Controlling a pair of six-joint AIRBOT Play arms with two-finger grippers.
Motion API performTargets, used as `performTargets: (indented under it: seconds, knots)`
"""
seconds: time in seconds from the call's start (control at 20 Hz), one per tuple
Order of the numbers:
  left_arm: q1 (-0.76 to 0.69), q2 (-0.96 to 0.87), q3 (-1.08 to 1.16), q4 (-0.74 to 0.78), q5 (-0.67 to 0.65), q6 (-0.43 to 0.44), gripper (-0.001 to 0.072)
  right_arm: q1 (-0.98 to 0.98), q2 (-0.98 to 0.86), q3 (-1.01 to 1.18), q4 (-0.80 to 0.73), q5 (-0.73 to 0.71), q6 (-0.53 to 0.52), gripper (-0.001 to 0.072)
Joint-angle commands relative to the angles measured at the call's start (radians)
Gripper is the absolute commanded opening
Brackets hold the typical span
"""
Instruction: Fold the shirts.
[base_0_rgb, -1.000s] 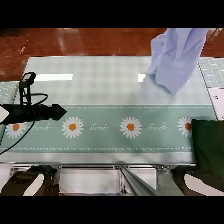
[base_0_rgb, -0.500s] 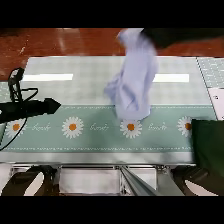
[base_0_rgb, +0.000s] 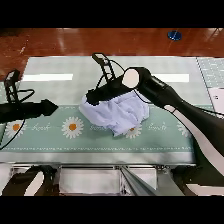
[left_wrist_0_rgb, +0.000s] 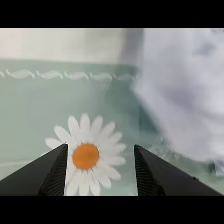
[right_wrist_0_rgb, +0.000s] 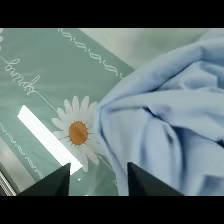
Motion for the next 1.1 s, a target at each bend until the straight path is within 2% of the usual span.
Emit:
performTargets:
  seconds: [0.0, 0.15, 0.25, 0.3, 0.4, 0.5, 0.6, 0.75, 0.85, 1.0, 1.05]
  knots:
    - [0.002, -0.003, -0.01, -0.02, -0.119, 0.0, 0.0508, -0.102, 0.015, 0.068, -0.056, 0.218, -0.008, 0.0415]
    - [0.003, -0.003, -0.076, -0.025, -0.145, -0.002, 0.0508, -0.337, 0.221, 0.037, -0.416, 0.359, 0.067, 0.0414]
    - [0.002, -0.004, -0.188, -0.158, -0.148, 0.0, 0.0508, -0.533, 0.381, -0.126, -0.556, 0.316, 0.145, 0.0414]
    - [0.002, -0.005, -0.261, -0.277, -0.138, 0.027, 0.0508, -0.636, 0.456, -0.241, -0.551, 0.262, 0.175, 0.0413]
    - [0.002, -0.005, -0.389, -0.489, -0.097, 0.115, 0.0508, -0.827, 0.593, -0.511, -0.399, 0.132, 0.198, 0.0409]
    - [-0.013, -0.005, -0.463, -0.556, -0.047, 0.128, 0.0508, -0.951, 0.684, -0.735, -0.164, 0.056, 0.098, 0.0409]
    - [-0.074, -0.005, -0.476, -0.555, 0.052, 0.135, 0.0509, -0.98, 0.712, -0.86, -0.035, 0.034, 0.02, 0.0409]
    - [-0.225, -0.03, -0.474, -0.573, 0.266, 0.118, 0.0509, -0.94, 0.697, -0.935, -0.002, 0.008, -0.004, 0.0408]
    - [-0.338, -0.107, -0.471, -0.66, 0.399, 0.123, 0.0508, -0.9, 0.671, -0.94, 0.0, -0.014, -0.002, 0.0409]
    - [-0.443, -0.217, -0.439, -0.829, 0.53, 0.253, 0.0508, -0.846, 0.627, -0.94, 0.016, -0.033, -0.001, 0.0409]
    - [-0.462, -0.25, -0.417, -0.836, 0.543, 0.27, 0.0508, -0.835, 0.612, -0.94, 0.018, -0.033, 0.002, 0.0409]
